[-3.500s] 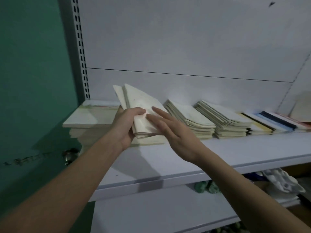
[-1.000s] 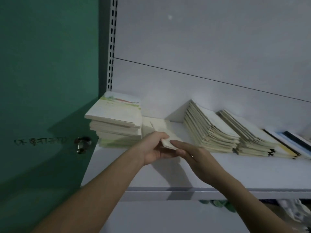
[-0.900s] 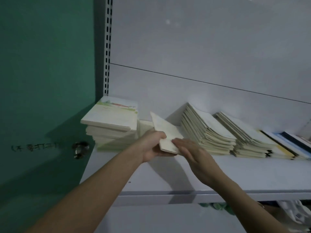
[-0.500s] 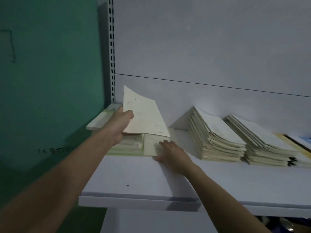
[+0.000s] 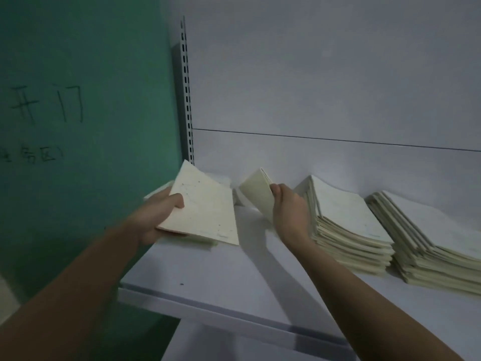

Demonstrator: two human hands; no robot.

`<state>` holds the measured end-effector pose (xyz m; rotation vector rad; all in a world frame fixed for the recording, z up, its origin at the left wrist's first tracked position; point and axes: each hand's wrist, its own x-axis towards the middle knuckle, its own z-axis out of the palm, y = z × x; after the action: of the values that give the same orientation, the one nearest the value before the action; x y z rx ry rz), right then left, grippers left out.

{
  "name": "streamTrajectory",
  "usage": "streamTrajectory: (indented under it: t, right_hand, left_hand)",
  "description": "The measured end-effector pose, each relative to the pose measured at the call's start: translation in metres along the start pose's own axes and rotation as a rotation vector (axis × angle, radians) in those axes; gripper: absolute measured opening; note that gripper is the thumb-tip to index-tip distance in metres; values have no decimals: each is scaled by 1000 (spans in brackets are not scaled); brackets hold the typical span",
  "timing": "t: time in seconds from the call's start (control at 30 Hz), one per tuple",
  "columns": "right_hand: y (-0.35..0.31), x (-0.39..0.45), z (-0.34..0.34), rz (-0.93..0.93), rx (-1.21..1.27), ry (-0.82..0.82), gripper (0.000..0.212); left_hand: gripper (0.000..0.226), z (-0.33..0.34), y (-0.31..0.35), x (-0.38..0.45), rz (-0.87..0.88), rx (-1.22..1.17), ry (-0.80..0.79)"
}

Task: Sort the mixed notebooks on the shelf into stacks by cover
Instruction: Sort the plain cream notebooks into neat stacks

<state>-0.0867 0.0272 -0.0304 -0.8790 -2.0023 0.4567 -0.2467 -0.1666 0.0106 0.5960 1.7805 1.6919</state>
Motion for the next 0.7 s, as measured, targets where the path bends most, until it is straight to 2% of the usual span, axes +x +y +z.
streamTrajectory:
  t: [0.03,0.1,0.17,0.23,0.33,0.4,0.5,0.6,0.63,0.7]
  right_hand:
    - [-6,1,-6,-63,61,20,35]
    - [-16,-3,-16,-317,122,46,35]
    - [-22,-12,-25,-627,42,13,39]
    - [-20,-22,-31,-860,-35,-29,44]
    - [-9,-24,-44,-1014,-82,2,42]
    - [-3,-21,-57,-1033,-66,46,43]
    - [-5,-16,-87,-843,151,67,45]
    - [-4,-2,-121,-413,368,132,30]
    - [-2,4,-132,-244,444,73,30]
    - [10,19,-153,81,693,-173,49]
  left_hand:
    - [35,7,-1,-4,-15,-23,14]
    - [26,28,-1,-14,-53,-97,27]
    - [33,47,4,-19,-87,-189,18]
    - [38,60,9,-22,-74,-243,-44]
    - [36,71,17,-27,-15,-219,-178]
    - [35,81,23,-30,37,-184,-190]
    - [35,98,42,-33,117,-259,-99]
    - [30,117,61,-32,151,-426,-26]
    - [31,125,63,-32,163,-463,-46]
    - [39,146,60,-30,166,-456,-97]
